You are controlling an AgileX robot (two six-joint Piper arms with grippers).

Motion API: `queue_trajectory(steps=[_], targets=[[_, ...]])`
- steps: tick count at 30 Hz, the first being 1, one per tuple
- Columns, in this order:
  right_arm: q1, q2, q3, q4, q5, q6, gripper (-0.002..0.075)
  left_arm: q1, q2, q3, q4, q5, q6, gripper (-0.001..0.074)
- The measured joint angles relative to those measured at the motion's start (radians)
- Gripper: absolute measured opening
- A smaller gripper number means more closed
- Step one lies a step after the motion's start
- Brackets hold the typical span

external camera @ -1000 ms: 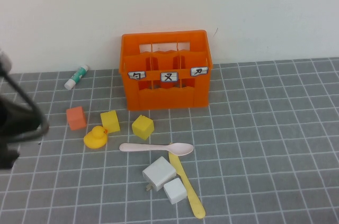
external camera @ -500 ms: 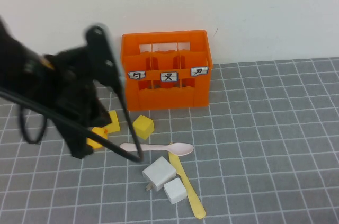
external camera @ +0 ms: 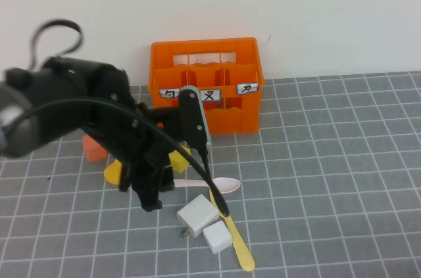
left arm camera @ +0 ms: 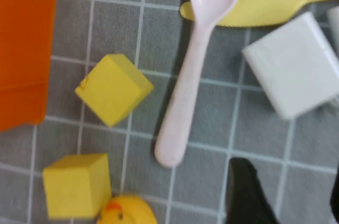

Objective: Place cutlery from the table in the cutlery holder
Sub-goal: Pick up the spoon

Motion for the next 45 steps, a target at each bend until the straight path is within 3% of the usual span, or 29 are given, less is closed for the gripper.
queue_trajectory(steps=[4, 14, 36, 40, 45], targets=[[0.0, 0.0, 0.0, 0.0, 0.0, 0.0, -0.0003, 0.0, 0.076, 0.0, 0.003, -0.09, -0.002, 0.0353], [0.0, 0.0, 0.0, 0.0, 0.0, 0.0, -0.0003, 0.0, 0.208, -0.005, 0.005, -0.282, 0.045, 0.036], [0.0, 0.0, 0.0, 0.0, 0.0, 0.0, -0.0003, 0.0, 0.323, -0.009, -0.017, -0.406, 0.059, 0.0359], [0.0, 0.0, 0.0, 0.0, 0.0, 0.0, -0.0003, 0.0, 0.329, -0.011, -0.068, -0.384, 0.062, 0.031], [0.0, 0.0, 0.0, 0.0, 0.0, 0.0, -0.0003, 0.0, 0.338, -0.022, -0.112, -0.322, 0.064, 0.0147]])
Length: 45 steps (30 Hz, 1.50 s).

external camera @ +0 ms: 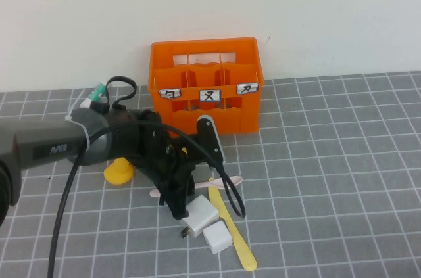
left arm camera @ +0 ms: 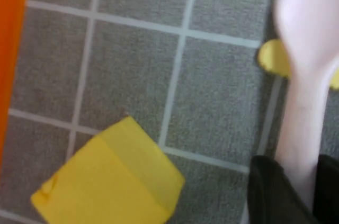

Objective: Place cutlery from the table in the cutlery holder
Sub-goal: Pick up the spoon, then place the spoon on the box

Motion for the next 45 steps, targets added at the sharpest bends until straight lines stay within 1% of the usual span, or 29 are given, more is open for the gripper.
queue_trajectory(steps=[1, 2, 10, 16, 17, 20, 27, 32, 35, 39, 45], targets=[[0.0, 0.0, 0.0, 0.0, 0.0, 0.0, -0.0003, 0.0, -0.001, -0.002, -0.005, 0.007, 0.0, 0.0113], [0.0, 0.0, 0.0, 0.0, 0.0, 0.0, -0.0003, 0.0, -0.001, -0.007, -0.005, 0.021, 0.0, 0.0109], [0.0, 0.0, 0.0, 0.0, 0.0, 0.0, -0.0003, 0.0, -0.005, -0.014, -0.015, 0.177, -0.001, 0.011], [0.0, 0.0, 0.0, 0.0, 0.0, 0.0, -0.0003, 0.0, -0.036, -0.006, -0.011, 0.295, -0.096, 0.0108], [0.0, 0.0, 0.0, 0.0, 0.0, 0.0, -0.0003, 0.0, -0.043, -0.004, -0.005, 0.312, -0.111, 0.0099], [0.0, 0.0, 0.0, 0.0, 0.0, 0.0, -0.0003, 0.0, -0.084, 0.004, 0.007, 0.334, -0.143, 0.0039], [0.0, 0.0, 0.0, 0.0, 0.0, 0.0, -0.0003, 0.0, -0.217, 0.004, 0.018, 0.339, -0.221, 0.0033], [0.0, 0.0, 0.0, 0.0, 0.0, 0.0, -0.0003, 0.0, -0.295, 0.004, 0.018, 0.319, -0.307, 0.0033], [0.0, 0.0, 0.0, 0.0, 0.0, 0.0, -0.0003, 0.0, -0.339, 0.006, 0.007, 0.277, -0.377, 0.0033], [0.0, 0.0, 0.0, 0.0, 0.0, 0.0, -0.0003, 0.0, -0.382, 0.012, 0.003, 0.161, -0.553, 0.0033], [0.0, 0.0, 0.0, 0.0, 0.0, 0.0, -0.0003, 0.0, -0.432, 0.012, -0.009, -0.055, -0.715, 0.0033]])
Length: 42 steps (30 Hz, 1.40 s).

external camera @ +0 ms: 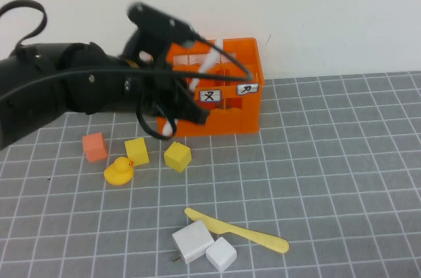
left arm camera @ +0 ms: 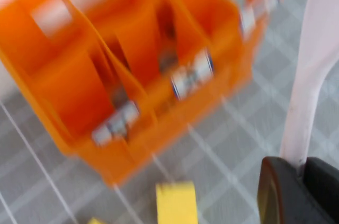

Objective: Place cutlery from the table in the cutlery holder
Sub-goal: Place the spoon on the box

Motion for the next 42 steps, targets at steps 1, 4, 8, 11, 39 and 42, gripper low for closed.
queue_trajectory(steps=[1, 4, 8, 11, 39, 42], targets=[[0.0, 0.0, 0.0, 0.0, 0.0, 0.0, -0.0003, 0.0, -0.006, 0.0, -0.002, -0.031, -0.017, 0.0033], [0.0, 0.0, 0.0, 0.0, 0.0, 0.0, -0.0003, 0.0, -0.018, 0.0, -0.009, -0.107, -0.045, 0.0032], [0.0, 0.0, 0.0, 0.0, 0.0, 0.0, -0.0003, 0.0, -0.027, 0.005, -0.024, -0.165, -0.057, 0.0032], [0.0, 0.0, 0.0, 0.0, 0.0, 0.0, -0.0003, 0.0, -0.054, 0.054, -0.043, -0.244, -0.062, 0.0032], [0.0, 0.0, 0.0, 0.0, 0.0, 0.0, -0.0003, 0.0, 0.136, 0.375, -0.055, -1.457, -0.491, 0.0032], [0.0, 0.0, 0.0, 0.0, 0.0, 0.0, -0.0003, 0.0, 0.193, 0.317, -0.033, -1.411, -0.483, 0.0032]])
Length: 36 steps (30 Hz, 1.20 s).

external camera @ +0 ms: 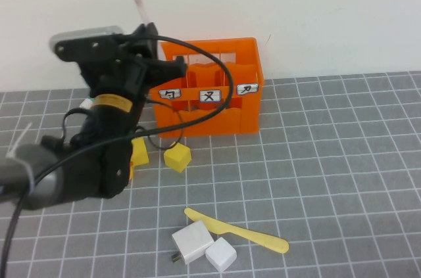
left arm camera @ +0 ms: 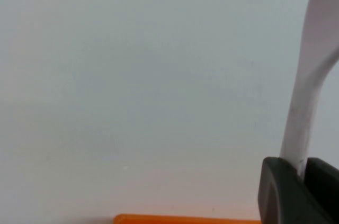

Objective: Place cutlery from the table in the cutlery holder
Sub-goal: Place the spoon on the box

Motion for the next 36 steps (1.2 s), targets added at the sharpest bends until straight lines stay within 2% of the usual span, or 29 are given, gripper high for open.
queue_trajectory(steps=[7, 19, 22, 29, 36], targets=[[0.0, 0.0, 0.0, 0.0, 0.0, 0.0, -0.0003, 0.014, 0.097, -0.097, 0.028, 0.081, 0.045, 0.0032], [0.0, 0.0, -0.001, 0.0, 0.0, 0.0, -0.0003, 0.044, 0.172, -0.104, 0.069, 0.153, 0.047, 0.0036], [0.0, 0.0, -0.001, 0.0, 0.001, 0.0, -0.0003, 0.049, 0.175, -0.105, 0.083, 0.165, 0.047, 0.0076], [0.0, 0.0, -0.001, 0.0, 0.001, 0.0, -0.0003, 0.051, 0.167, -0.105, 0.091, 0.184, 0.087, 0.0281], [0.0, 0.0, -0.001, 0.0, 0.002, 0.0, -0.0003, 0.051, 0.0, -0.105, 0.091, 0.192, 0.217, 0.0317]])
